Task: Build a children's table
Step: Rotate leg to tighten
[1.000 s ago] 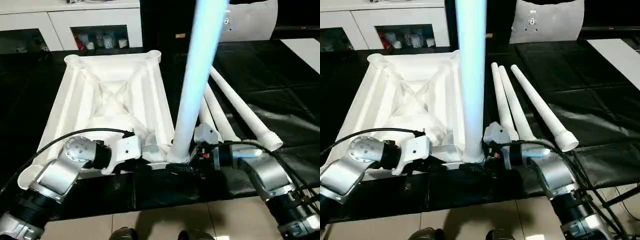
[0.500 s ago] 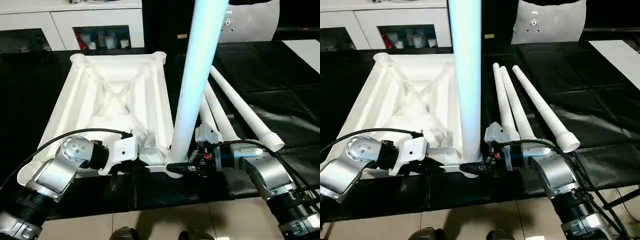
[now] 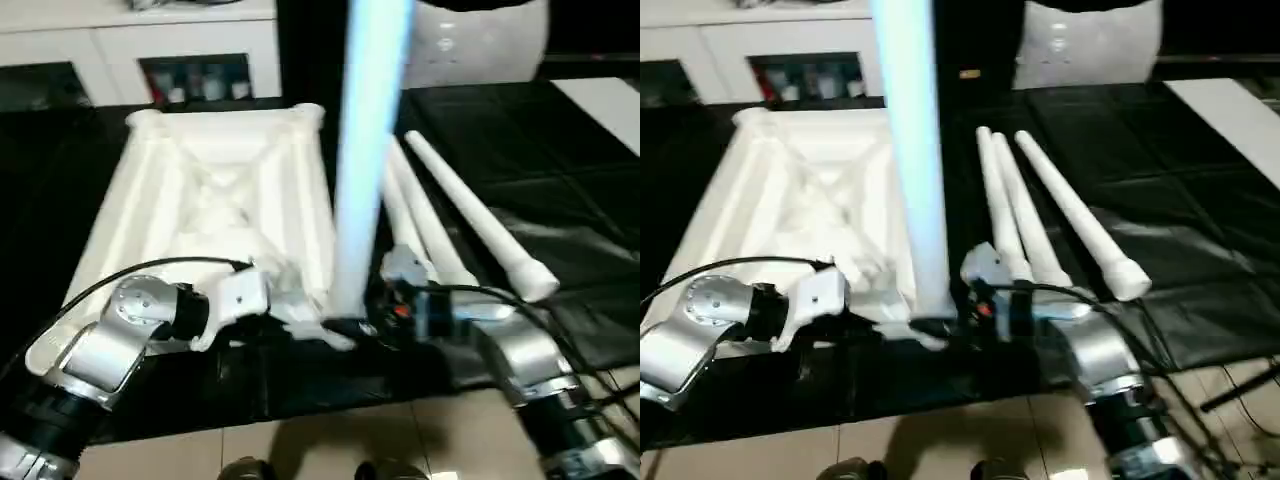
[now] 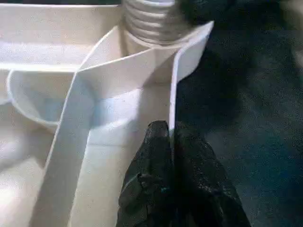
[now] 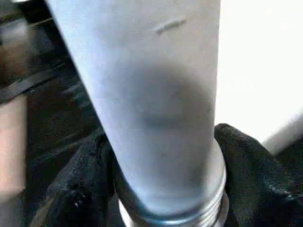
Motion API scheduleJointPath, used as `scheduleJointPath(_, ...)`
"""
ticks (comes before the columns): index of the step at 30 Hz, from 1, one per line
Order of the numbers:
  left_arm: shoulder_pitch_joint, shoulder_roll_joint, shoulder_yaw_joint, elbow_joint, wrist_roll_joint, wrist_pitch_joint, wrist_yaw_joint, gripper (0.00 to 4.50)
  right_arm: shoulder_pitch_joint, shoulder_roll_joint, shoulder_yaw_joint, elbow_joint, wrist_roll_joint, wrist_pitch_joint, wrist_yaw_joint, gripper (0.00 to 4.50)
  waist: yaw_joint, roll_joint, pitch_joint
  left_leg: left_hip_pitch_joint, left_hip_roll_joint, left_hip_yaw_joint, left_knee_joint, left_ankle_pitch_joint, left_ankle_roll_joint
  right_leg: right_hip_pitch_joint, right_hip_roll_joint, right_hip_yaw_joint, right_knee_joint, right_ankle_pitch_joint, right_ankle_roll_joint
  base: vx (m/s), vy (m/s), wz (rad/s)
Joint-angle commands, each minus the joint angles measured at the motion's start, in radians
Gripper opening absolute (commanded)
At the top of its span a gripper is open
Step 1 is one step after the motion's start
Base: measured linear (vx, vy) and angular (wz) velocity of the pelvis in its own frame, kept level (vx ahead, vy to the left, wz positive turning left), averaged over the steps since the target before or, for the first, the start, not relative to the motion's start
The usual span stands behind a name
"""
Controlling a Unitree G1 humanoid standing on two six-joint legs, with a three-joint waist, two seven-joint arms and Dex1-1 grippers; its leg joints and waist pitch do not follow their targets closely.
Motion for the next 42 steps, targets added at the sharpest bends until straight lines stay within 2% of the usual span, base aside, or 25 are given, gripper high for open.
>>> scheduleJointPath(1,-0.003,-0.096,0.042,-0.1,-0.025,0.109,0.165,0.0,-0.033,0.095,0.036,0.072,-0.044,0.015,-0.167,2.8,0.0,0.004,-0.06,0.011,0.051,-0.028,-0.067,-0.23,-0.002,0.039,-0.11,0.052,-0.092,-0.379,-0.173,0.0,0.0,0.0)
scheduleJointPath(2,0.001,-0.135,0.042,-0.119,-0.008,0.139,0.214,0.0,-0.045,0.134,0.024,0.097,-0.045,0.021,-0.223,2.8,-0.009,0.007,-0.06,0.005,0.05,-0.031,-0.068,-0.228,0.001,0.041,-0.109,0.05,-0.094,-0.386,-0.167,0.0,0.0,0.0)
scheduleJointPath(3,0.002,-0.16,0.041,-0.13,0.004,0.159,0.246,0.0,-0.054,0.16,0.015,0.116,-0.045,0.024,-0.259,2.8,-0.013,0.007,-0.06,0.007,0.052,-0.03,-0.067,-0.23,0.002,0.039,-0.108,0.052,-0.096,-0.38,-0.164,0.0,0.0,0.0)
scheduleJointPath(4,0.001,-0.208,0.034,-0.145,0.02,0.189,0.294,0.0,-0.07,0.202,0.0,0.147,-0.046,0.026,-0.323,2.79,-0.014,0.002,-0.063,0.009,0.052,-0.027,-0.064,-0.22,0.011,0.037,-0.107,0.055,-0.095,-0.352,-0.169,0.0,0.0,0.0)
scheduleJointPath(6,-0.001,-0.245,0.029,-0.157,0.032,0.216,0.329,0.0,-0.082,0.235,-0.013,0.171,-0.05,0.026,-0.373,2.79,-0.013,0.005,-0.064,0.008,0.051,-0.024,-0.061,-0.198,0.022,0.036,-0.106,0.057,-0.095,-0.311,-0.178,0.0,0.0,0.0)
scheduleJointPath(7,-0.012,-0.277,0.022,-0.159,0.045,0.235,0.364,0.0,-0.096,0.262,-0.027,0.196,-0.053,0.026,-0.419,2.79,-0.009,-0.001,-0.066,0.004,0.049,-0.024,-0.061,-0.179,0.031,0.04,-0.105,0.056,-0.091,-0.288,-0.177,0.0,0.0,0.0)
scheduleJointPath(8,-0.021,-0.288,0.015,-0.155,0.048,0.232,0.372,0.0,-0.102,0.269,-0.03,0.208,-0.058,0.026,-0.431,2.79,-0.006,0.002,-0.065,0.004,0.049,-0.023,-0.061,-0.169,0.037,0.038,-0.105,0.056,-0.093,-0.274,-0.173,0.0,0.0,0.0)
scheduleJointPath(9,-0.027,-0.297,0.009,-0.159,0.05,0.241,0.383,0.0,-0.108,0.277,-0.035,0.222,-0.066,0.023,-0.444,2.79,-0.006,0.0,-0.067,0.004,0.05,-0.023,-0.061,-0.167,0.039,0.039,-0.104,0.056,-0.091,-0.266,-0.171,0.0,0.0,0.0)
scheduleJointPath(12,-0.036,-0.295,-0.005,-0.162,0.051,0.248,0.378,0.0,-0.108,0.28,-0.042,0.232,-0.067,0.021,-0.435,2.79,-0.002,0.003,-0.07,0.001,0.051,-0.023,-0.062,-0.143,0.046,0.043,-0.104,0.055,-0.085,-0.197,-0.176,0.0,0.0,0.0)
scheduleJointPath(13,-0.036,-0.287,-0.009,-0.165,0.054,0.253,0.376,0.0,-0.105,0.278,-0.049,0.233,-0.064,0.016,-0.428,3.14,-0.002,0.004,-0.069,0.001,0.051,-0.023,-0.062,-0.144,0.048,0.043,-0.103,0.055,-0.083,-0.181,-0.181,0.0,0.0,0.0)
scheduleJointPath(15,-0.036,-0.271,-0.013,-0.164,0.056,0.249,0.365,0.0,-0.102,0.273,-0.059,0.232,-0.058,0.013,-0.423,3.52,-0.003,0.009,-0.067,0.004,0.051,-0.023,-0.063,-0.172,0.046,0.041,-0.104,0.054,-0.086,-0.204,-0.182,0.0,0.0,0.0)
scheduleJointPath(18,-0.034,-0.261,-0.014,-0.171,0.062,0.26,0.361,0.0,-0.104,0.272,-0.07,0.239,-0.056,0.006,-0.427,3.69,-0.005,0.01,-0.066,0.004,0.052,-0.024,-0.065,-0.188,0.037,0.041,-0.105,0.055,-0.089,-0.226,-0.179,0.0,0.0,0.0)
scheduleJointPath(21,-0.03,-0.234,-0.026,-0.166,0.066,0.225,0.324,0.0,-0.103,0.252,-0.067,0.228,-0.059,-0.022,-0.401,3.95,-0.003,0.011,-0.067,0.003,0.051,-0.024,-0.064,-0.187,0.037,0.042,-0.106,0.056,-0.088,-0.221,-0.181,0.0,0.0,0.0)
scheduleJointPath(24,-0.027,-0.206,-0.039,-0.154,0.07,0.169,0.285,0.0,-0.101,0.218,-0.051,0.213,-0.07,-0.064,-0.354,4.29,-0.001,0.011,-0.073,-0.001,0.052,-0.024,-0.061,-0.139,0.05,0.046,-0.104,0.056,-0.079,-0.132,-0.195,0.0,0.0,0.0)
scheduleJointPath(26,-0.026,-0.155,-0.045,-0.123,0.069,0.116,0.23,0.0,-0.09,0.133,-0.044,0.163,-0.05,-0.091,-0.222,4.41,0.007,0.012,-0.075,0.0,0.051,-0.025,-0.058,-0.127,0.061,0.049,-0.101,0.052,-0.078,-0.1,-0.196,0.0,0.0,0.0)
scheduleJointPath(27,-0.026,-0.155,-0.045,-0.123,0.069,0.116,0.23,0.0,-0.09,0.133,-0.044,0.163,-0.05,-0.091,-0.222,4.47,0.006,0.013,-0.074,-0.001,0.052,-0.021,-0.057,-0.127,0.069,0.046,-0.101,0.055,-0.076,-0.09,-0.199,0.0,0.0,0.0)
scheduleJointPath(28,-0.031,-0.1,-0.045,-0.093,0.053,0.06,0.154,0.0,-0.079,0.04,-0.046,0.114,-0.033,-0.104,-0.104,4.47,0.017,0.014,-0.078,-0.002,0.052,-0.021,-0.054,-0.107,0.08,0.049,-0.103,0.055,-0.072,-0.064,-0.2,0.0,0.0,0.0)
scheduleJointPath(31,-0.033,-0.065,-0.047,-0.076,0.038,0.013,0.096,0.0,-0.073,-0.015,-0.04,0.09,-0.037,-0.128,-0.045,4.47,0.029,0.016,-0.079,0.001,0.055,-0.021,-0.053,-0.092,0.094,0.043,-0.1,0.052,-0.069,-0.027,-0.201,0.0,0.0,0.0)
scheduleJointPath(32,-0.033,-0.065,-0.047,-0.076,0.038,0.013,0.096,0.0,-0.073,-0.015,-0.04,0.09,-0.037,-0.128,-0.045,4.47,0.03,0.015,-0.076,0.0,0.057,-0.021,-0.055,-0.1,0.092,0.042,-0.102,0.052,-0.068,-0.03,-0.212,0.0,0.0,0.0)
scheduleJointPath(33,-0.035,-0.034,-0.052,-0.06,0.023,-0.041,0.041,0.0,-0.065,-0.06,-0.029,0.074,-0.045,-0.156,0.012,4.47,0.031,0.015,-0.077,0.001,0.057,-0.021,-0.055,-0.107,0.088,0.043,-0.103,0.052,-0.069,-0.039,-0.213,0.0,0.0,0.0)
scheduleJointPath(34,-0.036,-0.016,-0.059,-0.049,0.015,-0.065,0.001,0.0,-0.057,-0.088,-0.017,0.064,-0.043,-0.164,0.065,4.47,0.032,0.018,-0.077,-0.001,0.056,-0.021,-0.054,-0.113,0.086,0.044,-0.104,0.052,-0.07,-0.051,-0.209,0.0,0.0,0.0)
scheduleJointPath(36,-0.04,0.009,-0.071,-0.031,0.008,-0.099,-0.052,0.0,-0.046,-0.124,-0.001,0.051,-0.036,-0.169,0.139,4.47,0.032,0.017,-0.077,0.001,0.057,-0.021,-0.055,-0.118,0.086,0.043,-0.103,0.051,-0.07,-0.048,-0.218,0.0,0.0,0.0)
scheduleJointPath(40,-0.047,0.028,-0.083,-0.012,0.004,-0.12,-0.094,0.0,-0.041,-0.151,0.008,0.041,-0.019,-0.164,0.195,4.47,0.038,0.015,-0.076,0.001,0.058,-0.02,-0.055,-0.13,0.088,0.044,-0.105,0.052,-0.072,-0.073,-0.218,0.0,0.0,0.0)
scheduleJointPath(41,-0.056,0.047,-0.094,0.012,0.005,-0.151,-0.125,0.0,-0.039,-0.173,0.015,0.03,0.001,-0.161,0.242,4.47,0.039,0.018,-0.074,0.001,0.058,-0.021,-0.057,-0.137,0.087,0.043,-0.103,0.05,-0.074,-0.088,-0.216,0.0,0.0,0.0)
scheduleJointPath(42,-0.061,0.054,-0.097,0.023,0.006,-0.165,-0.136,0.0,-0.039,-0.181,0.018,0.025,0.009,-0.155,0.259,4.47,0.039,0.015,-0.075,0.001,0.059,-0.021,-0.056,-0.141,0.085,0.045,-0.105,0.051,-0.072,-0.095,-0.213,0.0,0.0,0.0)
